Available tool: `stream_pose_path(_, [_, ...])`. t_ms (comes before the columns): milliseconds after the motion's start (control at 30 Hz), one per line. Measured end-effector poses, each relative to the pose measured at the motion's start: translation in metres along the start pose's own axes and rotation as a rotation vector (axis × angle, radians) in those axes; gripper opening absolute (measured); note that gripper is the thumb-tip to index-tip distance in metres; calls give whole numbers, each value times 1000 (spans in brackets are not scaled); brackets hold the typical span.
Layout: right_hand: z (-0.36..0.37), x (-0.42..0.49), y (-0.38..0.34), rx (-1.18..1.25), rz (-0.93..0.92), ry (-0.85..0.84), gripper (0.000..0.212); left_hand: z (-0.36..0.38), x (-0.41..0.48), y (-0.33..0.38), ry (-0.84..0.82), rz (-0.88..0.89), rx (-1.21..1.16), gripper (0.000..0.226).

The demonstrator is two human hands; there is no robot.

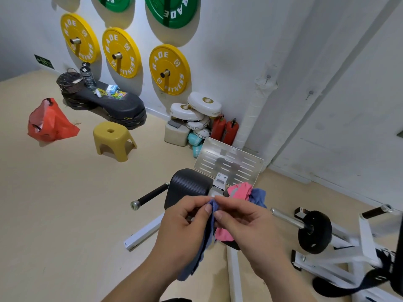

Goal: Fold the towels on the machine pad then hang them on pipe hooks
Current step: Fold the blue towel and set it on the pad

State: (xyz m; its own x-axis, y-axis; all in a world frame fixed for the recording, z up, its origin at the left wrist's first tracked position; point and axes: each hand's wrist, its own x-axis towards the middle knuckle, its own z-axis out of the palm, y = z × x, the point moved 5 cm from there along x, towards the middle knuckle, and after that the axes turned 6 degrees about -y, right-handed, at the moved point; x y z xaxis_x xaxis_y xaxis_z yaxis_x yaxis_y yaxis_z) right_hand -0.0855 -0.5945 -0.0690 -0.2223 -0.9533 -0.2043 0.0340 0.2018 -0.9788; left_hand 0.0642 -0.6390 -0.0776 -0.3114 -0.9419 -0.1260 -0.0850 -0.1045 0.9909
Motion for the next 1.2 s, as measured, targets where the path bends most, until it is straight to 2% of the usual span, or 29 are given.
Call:
stream_pose_path(100, [-3,-1,-2,6,-38,47,21,3,-3,-3,-73,-14,33,27])
stream_pose_path(200, [-6,-2,-7,-77,-92,89,22,5,-4,-1,-128,-5,53,30])
stream_pose_path(367, [-11,-3,-15,-217,-171,64,26,4,-6,12,-198,127,165,30])
stream_pose_path(467, [-10,-5,-18,-212,-110,-13,34,4,-7,17,-254,202,193,33])
stream_pose_path(633, [-9,-4,-18,-310,-31,-17,22,1,-2,14,-294,253,227,42])
stream_pose_path(800, [-17,-4,-17,-354,-13,38,12,5,-4,-6,-279,159,236,33])
stream_pose_path(933, [-29,-3,-13,-289,3,110,15,7,-7,-20,-332,143,316,22])
stream_pose_path(1000, [-32,-3,-11,-204,8,122,15,9,-7,-23,-298,155,339,17])
stream_pose_path(1100, [-33,-5,-12,-110,22,139,14,6,-3,-29,-156,189,343,25])
stream_pose_path(1200, [-35,-6,-11,-117,18,138,16,6,0,-26,-107,334,389,31])
